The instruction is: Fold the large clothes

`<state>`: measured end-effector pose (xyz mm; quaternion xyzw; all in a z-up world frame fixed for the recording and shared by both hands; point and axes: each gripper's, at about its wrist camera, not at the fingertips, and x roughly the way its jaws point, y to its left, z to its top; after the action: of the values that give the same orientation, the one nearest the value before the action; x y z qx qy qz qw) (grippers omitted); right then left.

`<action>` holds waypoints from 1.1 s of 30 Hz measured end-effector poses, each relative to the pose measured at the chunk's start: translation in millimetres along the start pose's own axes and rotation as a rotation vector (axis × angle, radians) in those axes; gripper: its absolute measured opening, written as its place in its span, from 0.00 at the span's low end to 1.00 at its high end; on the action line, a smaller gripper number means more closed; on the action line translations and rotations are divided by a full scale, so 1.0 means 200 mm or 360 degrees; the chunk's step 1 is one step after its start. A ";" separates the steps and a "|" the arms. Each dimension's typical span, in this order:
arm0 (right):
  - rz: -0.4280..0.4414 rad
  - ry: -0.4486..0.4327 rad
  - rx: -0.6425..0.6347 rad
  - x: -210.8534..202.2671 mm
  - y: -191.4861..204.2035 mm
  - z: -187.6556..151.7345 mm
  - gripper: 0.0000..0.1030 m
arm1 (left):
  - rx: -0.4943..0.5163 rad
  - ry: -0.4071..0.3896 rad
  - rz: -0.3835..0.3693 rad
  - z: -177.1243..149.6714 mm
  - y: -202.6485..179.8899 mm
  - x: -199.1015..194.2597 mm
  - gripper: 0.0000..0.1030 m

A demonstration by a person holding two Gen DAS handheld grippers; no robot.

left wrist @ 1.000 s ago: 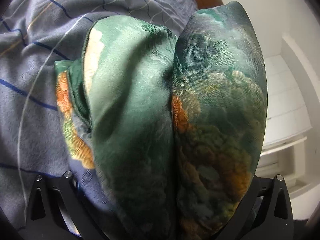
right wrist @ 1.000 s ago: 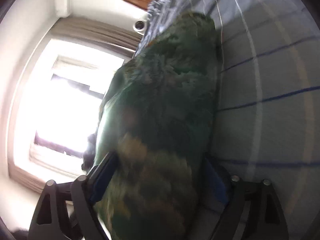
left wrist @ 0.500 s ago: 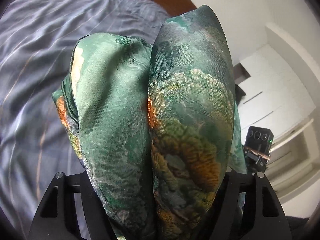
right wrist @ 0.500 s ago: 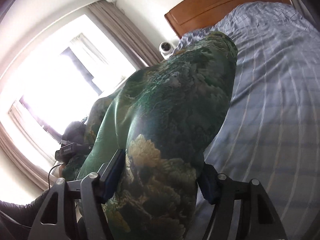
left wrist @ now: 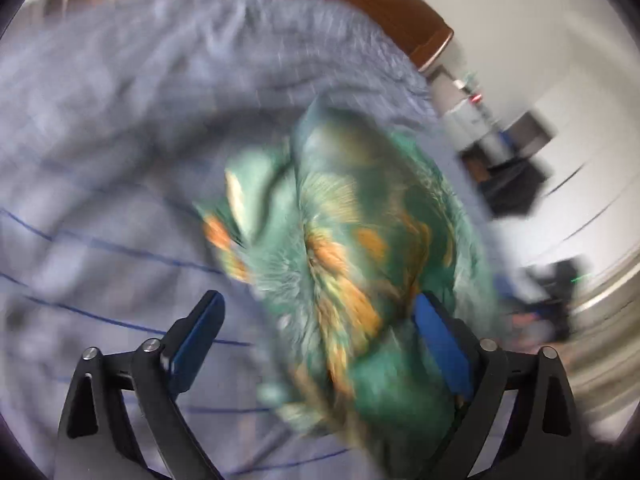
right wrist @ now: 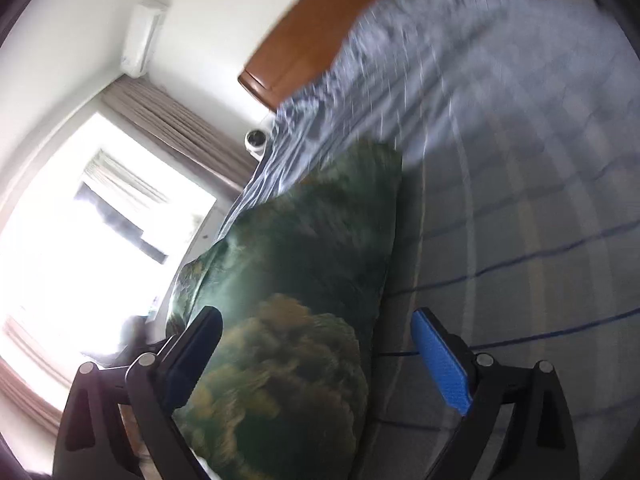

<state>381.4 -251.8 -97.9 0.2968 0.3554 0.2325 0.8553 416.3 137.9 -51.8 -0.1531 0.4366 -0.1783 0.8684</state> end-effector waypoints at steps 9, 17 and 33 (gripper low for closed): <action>-0.0537 -0.0196 -0.0864 -0.45 0.66 -0.29 0.94 | 0.0385 -0.0456 0.0744 -0.32 -0.49 -0.52 0.99; -0.0793 -0.0223 -0.0973 -0.61 0.87 -0.53 0.95 | 0.0417 -0.0549 0.0766 -0.52 -0.75 -0.63 0.99; -0.1024 -0.0136 -0.0871 -0.86 0.98 -0.92 1.00 | 0.0435 -0.0355 0.0857 -0.97 -0.91 -0.61 1.00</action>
<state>97.0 -153.9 9.8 -0.0579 0.3193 0.0271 0.9455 159.5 8.0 0.4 0.0674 0.3355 0.0187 0.9394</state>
